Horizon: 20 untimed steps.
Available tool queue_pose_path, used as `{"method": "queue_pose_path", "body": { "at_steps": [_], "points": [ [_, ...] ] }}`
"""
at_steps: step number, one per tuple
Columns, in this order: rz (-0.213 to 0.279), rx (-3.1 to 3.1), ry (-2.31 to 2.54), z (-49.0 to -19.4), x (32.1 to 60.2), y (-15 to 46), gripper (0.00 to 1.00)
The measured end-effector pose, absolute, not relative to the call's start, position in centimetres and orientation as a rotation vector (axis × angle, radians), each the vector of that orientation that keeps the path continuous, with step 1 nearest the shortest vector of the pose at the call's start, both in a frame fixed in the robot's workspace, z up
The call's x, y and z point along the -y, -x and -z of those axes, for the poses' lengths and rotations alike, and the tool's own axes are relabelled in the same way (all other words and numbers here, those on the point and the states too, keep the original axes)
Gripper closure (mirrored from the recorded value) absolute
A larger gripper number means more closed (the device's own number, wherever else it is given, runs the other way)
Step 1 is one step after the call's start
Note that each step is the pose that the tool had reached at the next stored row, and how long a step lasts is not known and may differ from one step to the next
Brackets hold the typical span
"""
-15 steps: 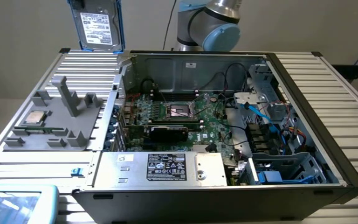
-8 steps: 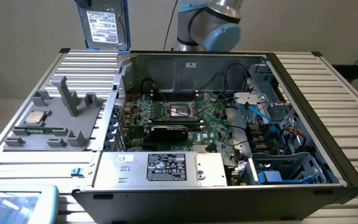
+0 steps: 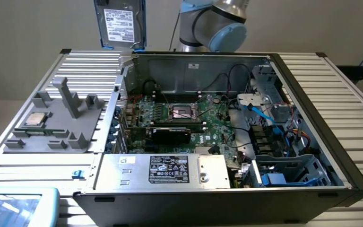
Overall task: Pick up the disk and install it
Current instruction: 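Pick up the disk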
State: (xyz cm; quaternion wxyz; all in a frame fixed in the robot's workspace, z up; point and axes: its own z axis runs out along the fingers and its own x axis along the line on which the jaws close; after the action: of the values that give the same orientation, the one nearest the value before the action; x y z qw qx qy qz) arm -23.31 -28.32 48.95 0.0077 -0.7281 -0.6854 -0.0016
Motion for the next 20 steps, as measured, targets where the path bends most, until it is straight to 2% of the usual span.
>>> {"method": "queue_pose_path", "body": {
  "at_steps": [20],
  "points": [
    [0.005,2.143,2.276,-49.6,31.6,15.3,0.63]
  ]
}}
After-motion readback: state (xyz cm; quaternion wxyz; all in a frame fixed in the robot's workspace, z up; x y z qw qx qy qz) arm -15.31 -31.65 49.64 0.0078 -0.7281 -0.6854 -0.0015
